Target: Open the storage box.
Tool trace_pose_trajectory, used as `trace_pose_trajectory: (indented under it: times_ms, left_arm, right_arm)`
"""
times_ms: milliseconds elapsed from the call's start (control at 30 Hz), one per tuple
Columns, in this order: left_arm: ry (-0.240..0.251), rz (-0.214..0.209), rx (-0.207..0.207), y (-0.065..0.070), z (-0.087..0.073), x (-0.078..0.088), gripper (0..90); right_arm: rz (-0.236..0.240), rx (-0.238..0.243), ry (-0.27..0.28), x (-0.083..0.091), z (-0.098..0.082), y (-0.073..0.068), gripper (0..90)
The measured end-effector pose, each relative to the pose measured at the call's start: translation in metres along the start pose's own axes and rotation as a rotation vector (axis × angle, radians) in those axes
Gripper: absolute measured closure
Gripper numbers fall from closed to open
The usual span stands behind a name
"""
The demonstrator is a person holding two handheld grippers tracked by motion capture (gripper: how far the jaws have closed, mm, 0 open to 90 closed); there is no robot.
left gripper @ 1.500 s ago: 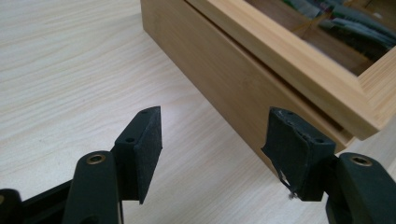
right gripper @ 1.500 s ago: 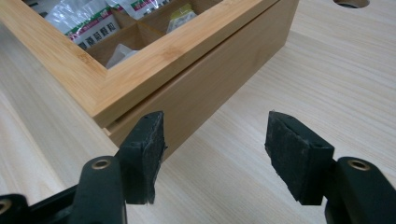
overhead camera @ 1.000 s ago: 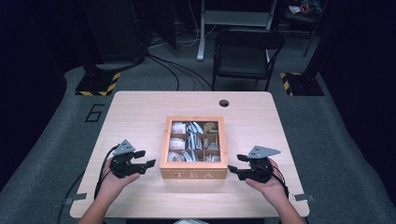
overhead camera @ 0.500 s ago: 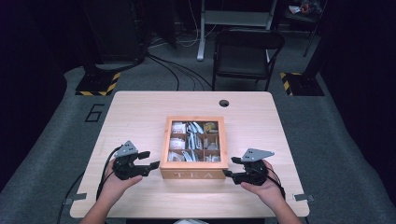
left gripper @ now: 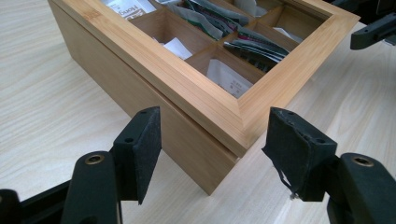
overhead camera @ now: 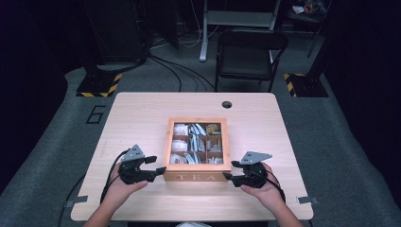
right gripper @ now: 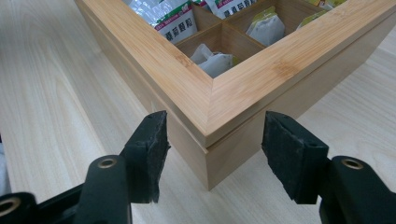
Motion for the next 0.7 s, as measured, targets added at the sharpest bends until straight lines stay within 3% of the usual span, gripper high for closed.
trace_pose_trajectory:
  times_ms: [467, 567, 700]
  left_arm:
    - [0.005, -0.011, -0.011, 0.003, 0.002, 0.002, 36.7]
    - [0.016, -0.009, 0.002, 0.003, 0.005, 0.005, 39.4]
    - [0.019, -0.018, 0.013, 0.004, 0.007, 0.009, 39.4]
  right_arm:
    - [-0.009, 0.031, -0.010, -0.004, 0.000, 0.000, 47.2]
    - [0.002, 0.008, -0.010, -0.003, 0.001, -0.001, 48.2]
    - [0.004, 0.015, -0.015, -0.003, 0.002, 0.000, 49.7]
Point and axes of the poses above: each handheld gripper's, and its own axes: x roughly backward along the jaws, z roughly out of its top, y roughly to its right, the point moved 10 cm from there along -x, roughly forward along the jaws, and after that the axes turned 10 degrees about x, right-handed, at the moved point
